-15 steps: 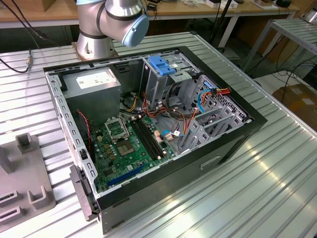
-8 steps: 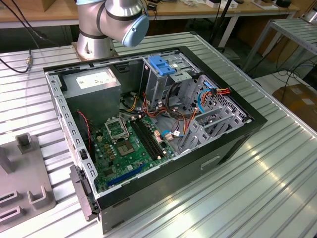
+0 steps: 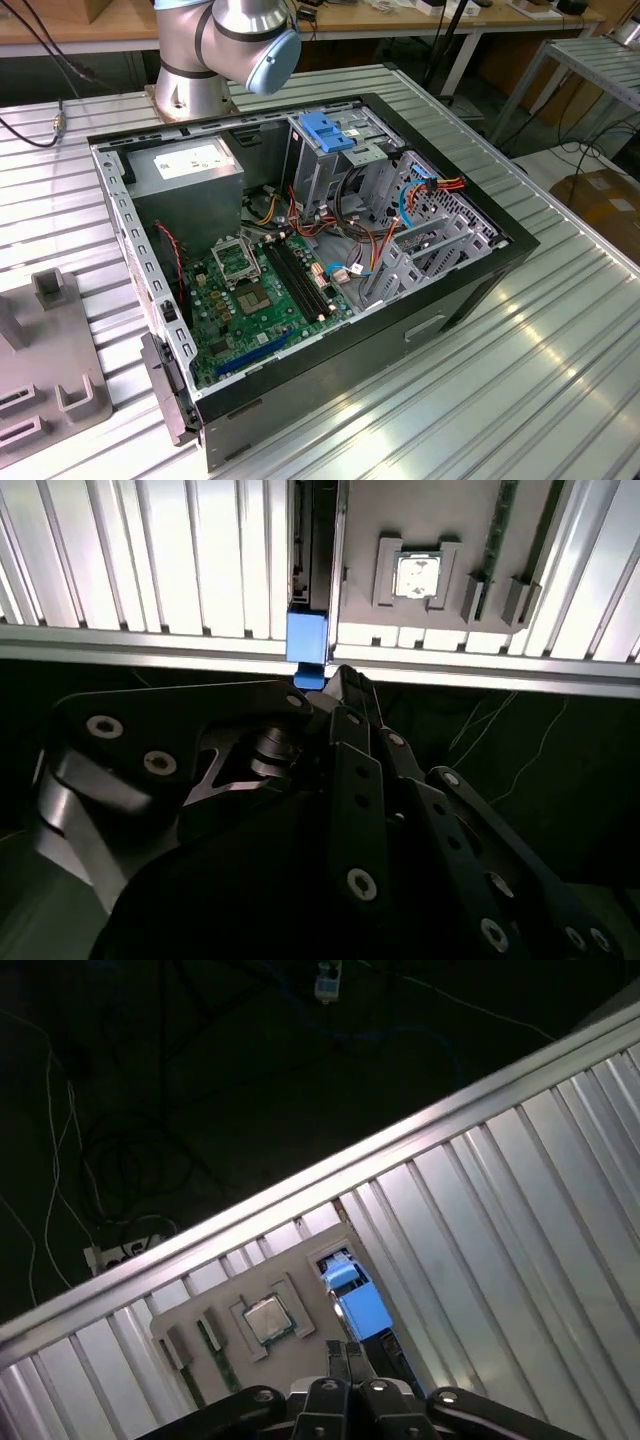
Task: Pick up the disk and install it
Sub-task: 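Pick up the disk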
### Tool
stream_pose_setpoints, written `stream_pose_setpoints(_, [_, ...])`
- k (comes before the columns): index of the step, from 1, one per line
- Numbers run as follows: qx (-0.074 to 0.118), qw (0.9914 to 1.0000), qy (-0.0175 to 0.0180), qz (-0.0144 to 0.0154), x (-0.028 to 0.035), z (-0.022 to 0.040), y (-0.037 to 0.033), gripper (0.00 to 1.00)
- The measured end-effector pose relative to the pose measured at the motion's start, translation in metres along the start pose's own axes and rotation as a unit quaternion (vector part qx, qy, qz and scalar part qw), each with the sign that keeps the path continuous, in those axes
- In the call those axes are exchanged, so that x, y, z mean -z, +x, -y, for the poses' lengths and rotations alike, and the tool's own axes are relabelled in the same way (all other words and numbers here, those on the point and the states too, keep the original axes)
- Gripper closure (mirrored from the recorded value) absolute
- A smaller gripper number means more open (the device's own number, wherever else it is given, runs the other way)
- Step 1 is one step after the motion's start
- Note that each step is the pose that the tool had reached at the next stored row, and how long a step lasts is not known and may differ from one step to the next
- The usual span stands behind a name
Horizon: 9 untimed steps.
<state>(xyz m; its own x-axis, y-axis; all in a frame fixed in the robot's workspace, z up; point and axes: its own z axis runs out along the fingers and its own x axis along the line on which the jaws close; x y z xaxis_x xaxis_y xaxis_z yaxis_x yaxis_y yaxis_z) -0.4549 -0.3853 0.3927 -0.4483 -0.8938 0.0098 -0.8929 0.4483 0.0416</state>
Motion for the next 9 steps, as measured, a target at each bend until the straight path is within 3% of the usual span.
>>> stream_pose_setpoints(2, [0.017,0.99986,0.0002,-0.0007,0.0,0.0,0.0,0.9])
stream_pose_setpoints(5, [0.049,0.99877,0.0005,-0.0021,0.0,0.0,0.0,0.9])
stream_pose_setpoints(7, [0.084,0.99647,0.0008,-0.0035,0.0,0.0,0.0,0.9])
stream_pose_setpoints(9, [0.105,0.99449,0.0011,-0.0043,-0.0002,0.0001,-0.0001,0.9])
